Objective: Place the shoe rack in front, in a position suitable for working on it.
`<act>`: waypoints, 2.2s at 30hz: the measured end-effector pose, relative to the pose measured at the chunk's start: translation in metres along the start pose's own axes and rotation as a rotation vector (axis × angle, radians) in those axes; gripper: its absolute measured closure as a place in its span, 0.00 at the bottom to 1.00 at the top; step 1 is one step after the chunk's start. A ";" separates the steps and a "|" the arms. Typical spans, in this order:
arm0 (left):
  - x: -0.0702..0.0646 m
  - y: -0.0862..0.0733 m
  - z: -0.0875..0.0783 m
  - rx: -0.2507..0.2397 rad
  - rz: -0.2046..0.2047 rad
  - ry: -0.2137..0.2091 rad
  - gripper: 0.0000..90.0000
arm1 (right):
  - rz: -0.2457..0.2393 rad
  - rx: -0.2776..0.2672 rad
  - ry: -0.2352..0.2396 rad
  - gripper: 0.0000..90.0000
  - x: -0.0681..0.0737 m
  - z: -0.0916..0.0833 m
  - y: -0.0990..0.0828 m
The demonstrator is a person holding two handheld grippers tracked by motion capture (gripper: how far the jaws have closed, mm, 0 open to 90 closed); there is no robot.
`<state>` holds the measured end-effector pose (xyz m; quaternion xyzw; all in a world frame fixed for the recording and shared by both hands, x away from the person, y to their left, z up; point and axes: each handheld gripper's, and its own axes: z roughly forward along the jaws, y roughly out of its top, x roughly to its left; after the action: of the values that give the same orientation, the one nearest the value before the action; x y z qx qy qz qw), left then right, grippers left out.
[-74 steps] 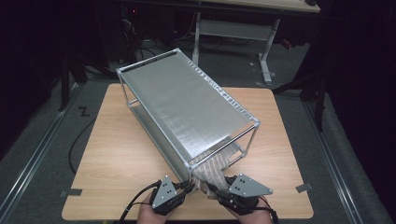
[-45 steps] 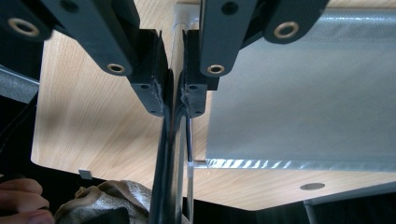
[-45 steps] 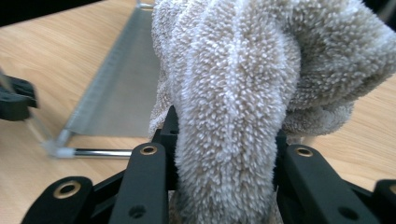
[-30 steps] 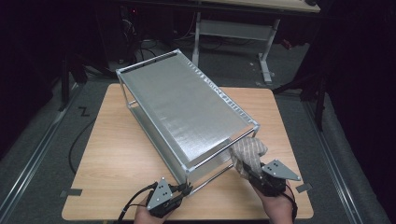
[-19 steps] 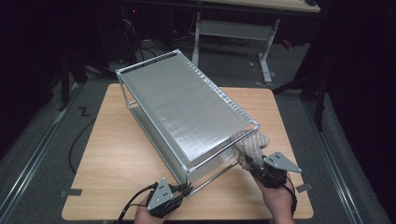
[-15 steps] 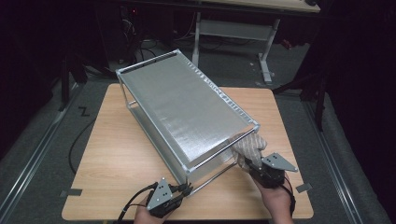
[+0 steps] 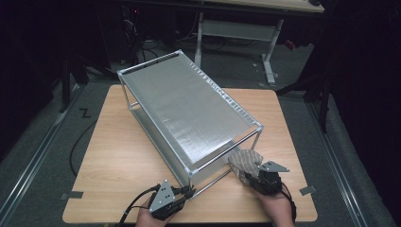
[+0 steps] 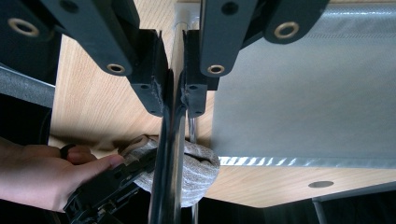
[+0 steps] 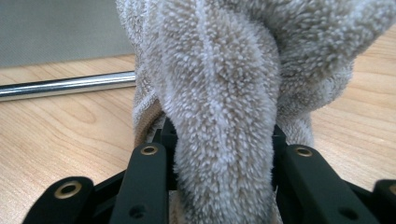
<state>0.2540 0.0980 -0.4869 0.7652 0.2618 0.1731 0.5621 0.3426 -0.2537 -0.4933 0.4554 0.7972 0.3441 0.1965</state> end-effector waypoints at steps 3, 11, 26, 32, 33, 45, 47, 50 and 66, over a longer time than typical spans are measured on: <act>0.000 0.000 0.000 -0.001 -0.002 -0.001 0.89 | -0.012 -0.005 -0.012 0.72 0.002 -0.001 0.001; 0.000 0.000 0.000 -0.002 -0.003 -0.003 0.89 | -0.054 -0.148 -0.075 0.72 0.011 -0.027 0.016; 0.000 -0.001 0.000 -0.002 -0.005 -0.005 0.89 | -0.081 -0.385 -0.182 0.72 0.022 -0.070 0.045; 0.000 0.000 0.000 -0.001 -0.004 -0.007 0.89 | -0.057 -0.279 -0.156 0.73 0.014 -0.045 0.029; 0.000 0.000 0.001 -0.001 -0.004 -0.007 0.89 | -0.050 -0.242 -0.146 0.73 0.011 -0.037 0.024; 0.000 0.000 0.000 0.004 0.000 -0.006 0.89 | -0.011 -0.022 -0.059 0.73 0.000 0.001 -0.002; 0.000 0.000 0.000 0.003 0.001 -0.006 0.89 | -0.022 -0.027 -0.056 0.73 -0.002 0.002 -0.001; 0.000 0.000 0.001 0.005 0.005 -0.006 0.89 | -0.015 -0.023 -0.058 0.73 0.001 0.000 -0.001; 0.021 0.002 -0.005 0.028 -0.028 0.084 0.89 | -0.022 -0.064 -0.132 0.73 -0.008 -0.025 -0.008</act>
<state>0.2686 0.1137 -0.4837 0.7614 0.2981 0.1936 0.5422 0.3262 -0.2721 -0.4821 0.4621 0.7759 0.3364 0.2669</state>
